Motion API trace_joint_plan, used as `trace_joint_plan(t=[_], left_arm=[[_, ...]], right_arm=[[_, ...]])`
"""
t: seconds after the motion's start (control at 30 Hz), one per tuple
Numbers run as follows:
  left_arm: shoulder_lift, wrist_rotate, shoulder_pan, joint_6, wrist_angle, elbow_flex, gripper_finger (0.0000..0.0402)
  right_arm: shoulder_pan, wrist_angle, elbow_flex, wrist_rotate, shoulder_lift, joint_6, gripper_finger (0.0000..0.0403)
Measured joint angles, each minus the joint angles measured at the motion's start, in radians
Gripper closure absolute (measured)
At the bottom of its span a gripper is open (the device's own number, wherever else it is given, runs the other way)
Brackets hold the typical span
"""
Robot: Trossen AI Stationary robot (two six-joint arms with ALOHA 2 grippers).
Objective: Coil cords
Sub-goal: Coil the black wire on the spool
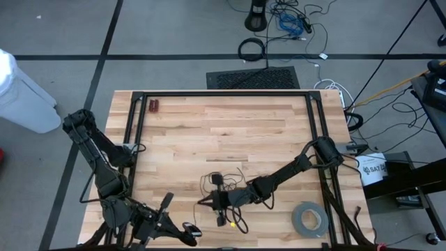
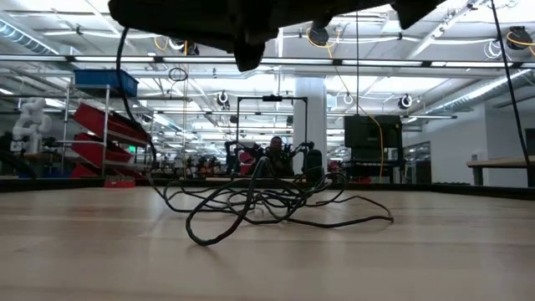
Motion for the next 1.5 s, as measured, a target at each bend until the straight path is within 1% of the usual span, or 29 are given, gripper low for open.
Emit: trace_joint_plan(t=[0.23, 0.47, 0.67, 0.73, 0.8, 0.93, 1.2, 1.3, 1.4, 1.5], left_arm=[[0.016, 0.028, 0.001, 0.029, 0.044, 0.000, 0.0402], [0.044, 0.093, 0.021, 0.033, 0.076, 0.000, 0.0402], [0.066, 0.197, 0.034, 0.038, 0.098, 0.000, 0.0402], [0.066, 0.232, 0.034, 0.055, 0.097, 0.000, 0.0402], [0.066, 0.252, 0.034, 0.058, 0.096, 0.000, 0.0402], [0.066, 0.273, 0.034, 0.061, 0.094, 0.000, 0.0402], [0.079, 0.293, 0.057, 0.082, 0.104, 0.000, 0.0402], [0.080, 0.324, 0.061, 0.077, 0.097, 0.000, 0.0402], [0.080, 0.360, 0.064, 0.031, 0.080, 0.000, 0.0402], [0.081, 0.369, 0.066, -0.006, 0.060, 0.000, 0.0402]], right_arm=[[-0.013, -0.017, 0.048, -0.003, -0.019, -0.002, 0.0402], [-0.008, -0.173, 0.141, -0.006, -0.020, -0.008, 0.0403], [0.011, -0.284, 0.224, -0.013, -0.024, -0.013, 0.0403], [0.015, -0.332, 0.251, -0.041, -0.024, -0.013, 0.0403], [0.020, -0.368, 0.277, -0.064, -0.024, -0.008, 0.0403], [0.034, -0.435, 0.327, -0.064, -0.024, -0.008, 0.0403], [0.052, -0.416, 0.347, -0.064, -0.023, -0.008, 0.0403], [0.051, -0.421, 0.347, -0.062, -0.024, -0.006, 0.0403], [0.055, -0.421, 0.347, -0.059, -0.036, -0.006, 0.0403], [0.063, -0.418, 0.347, -0.056, -0.067, -0.009, 0.0403]])
